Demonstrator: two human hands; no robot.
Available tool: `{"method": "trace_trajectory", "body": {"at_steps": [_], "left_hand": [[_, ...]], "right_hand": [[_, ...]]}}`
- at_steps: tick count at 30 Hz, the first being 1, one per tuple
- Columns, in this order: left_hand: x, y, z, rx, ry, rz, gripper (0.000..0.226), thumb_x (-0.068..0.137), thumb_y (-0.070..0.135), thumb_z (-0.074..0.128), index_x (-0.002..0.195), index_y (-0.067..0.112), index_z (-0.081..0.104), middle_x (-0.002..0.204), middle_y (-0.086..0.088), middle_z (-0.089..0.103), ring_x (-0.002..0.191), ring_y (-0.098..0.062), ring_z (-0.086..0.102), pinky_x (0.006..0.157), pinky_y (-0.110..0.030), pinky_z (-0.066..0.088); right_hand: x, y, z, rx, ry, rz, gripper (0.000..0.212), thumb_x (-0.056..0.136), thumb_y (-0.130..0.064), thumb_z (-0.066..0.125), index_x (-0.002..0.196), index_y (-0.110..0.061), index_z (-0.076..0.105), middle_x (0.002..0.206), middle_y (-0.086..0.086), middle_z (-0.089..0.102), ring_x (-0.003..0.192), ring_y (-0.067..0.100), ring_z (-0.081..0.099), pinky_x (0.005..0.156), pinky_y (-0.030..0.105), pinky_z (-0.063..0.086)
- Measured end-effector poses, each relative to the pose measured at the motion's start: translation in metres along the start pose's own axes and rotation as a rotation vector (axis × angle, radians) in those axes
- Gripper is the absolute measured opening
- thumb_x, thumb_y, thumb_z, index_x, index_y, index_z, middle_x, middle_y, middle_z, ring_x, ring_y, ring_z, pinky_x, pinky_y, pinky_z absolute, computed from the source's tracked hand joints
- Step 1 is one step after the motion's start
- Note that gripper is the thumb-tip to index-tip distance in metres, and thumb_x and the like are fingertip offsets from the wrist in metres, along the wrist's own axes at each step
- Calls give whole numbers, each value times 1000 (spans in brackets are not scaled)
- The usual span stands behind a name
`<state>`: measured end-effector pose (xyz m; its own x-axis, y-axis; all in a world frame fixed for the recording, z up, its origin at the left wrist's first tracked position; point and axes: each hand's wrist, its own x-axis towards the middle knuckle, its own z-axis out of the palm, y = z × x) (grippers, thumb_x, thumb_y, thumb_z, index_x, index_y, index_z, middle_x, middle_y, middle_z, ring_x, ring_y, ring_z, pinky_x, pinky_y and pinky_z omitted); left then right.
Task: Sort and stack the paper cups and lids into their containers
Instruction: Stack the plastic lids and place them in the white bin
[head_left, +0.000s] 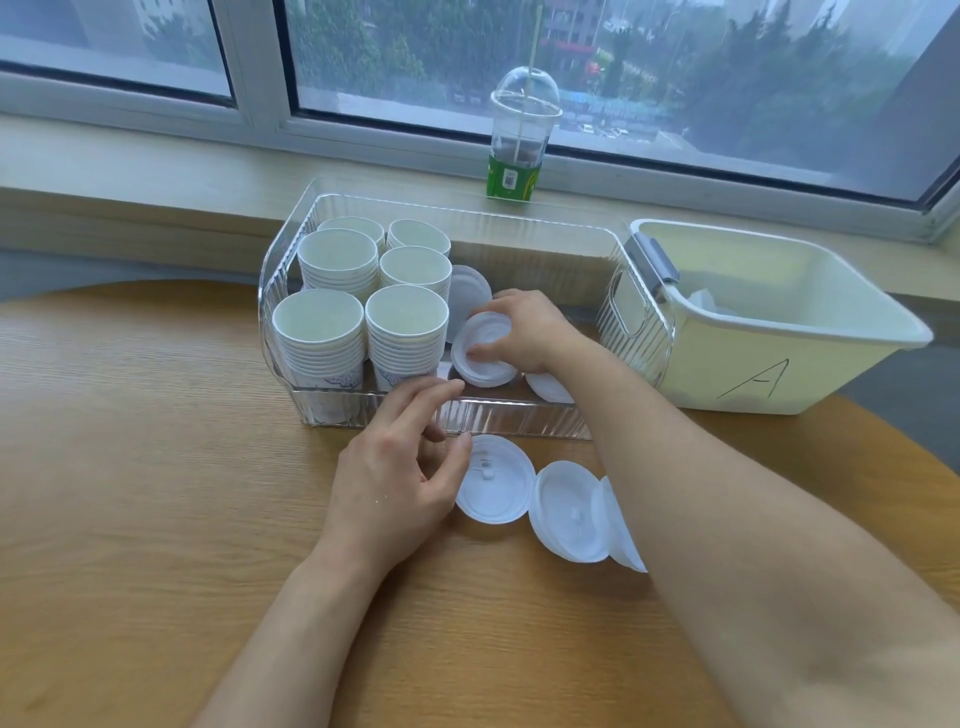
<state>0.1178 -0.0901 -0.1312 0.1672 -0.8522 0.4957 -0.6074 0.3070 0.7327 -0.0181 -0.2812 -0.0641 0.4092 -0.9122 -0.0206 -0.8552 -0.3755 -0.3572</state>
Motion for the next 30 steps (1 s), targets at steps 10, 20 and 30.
{"method": "trace_trajectory", "body": {"at_steps": [10, 20, 30], "left_hand": [[0, 4, -1, 10, 1, 21, 46, 87, 34, 69, 134, 34, 65, 127, 23, 58, 87, -6, 68, 75, -41, 61], [-2, 16, -1, -232, 66, 32, 44, 102, 48, 55, 133, 19, 67, 113, 9, 70, 94, -18, 69, 81, -37, 55], [-11, 37, -1, -158, 68, 232, 74, 94, 71, 59, 128, 6, 66, 103, 0, 75, 84, -20, 70, 74, -34, 55]], "right_hand": [[-24, 14, -9, 389, 235, 3, 22, 92, -16, 76, 113, -20, 81, 116, -1, 75, 112, 16, 67, 90, 24, 52], [-136, 6, -53, 623, 511, -262, 14, 95, -13, 76, 107, -18, 81, 115, -5, 74, 114, 13, 66, 95, 26, 52], [-221, 9, 21, 546, 317, -156, 18, 93, -16, 78, 106, -28, 79, 116, -22, 69, 122, 10, 61, 103, 24, 46]]}}
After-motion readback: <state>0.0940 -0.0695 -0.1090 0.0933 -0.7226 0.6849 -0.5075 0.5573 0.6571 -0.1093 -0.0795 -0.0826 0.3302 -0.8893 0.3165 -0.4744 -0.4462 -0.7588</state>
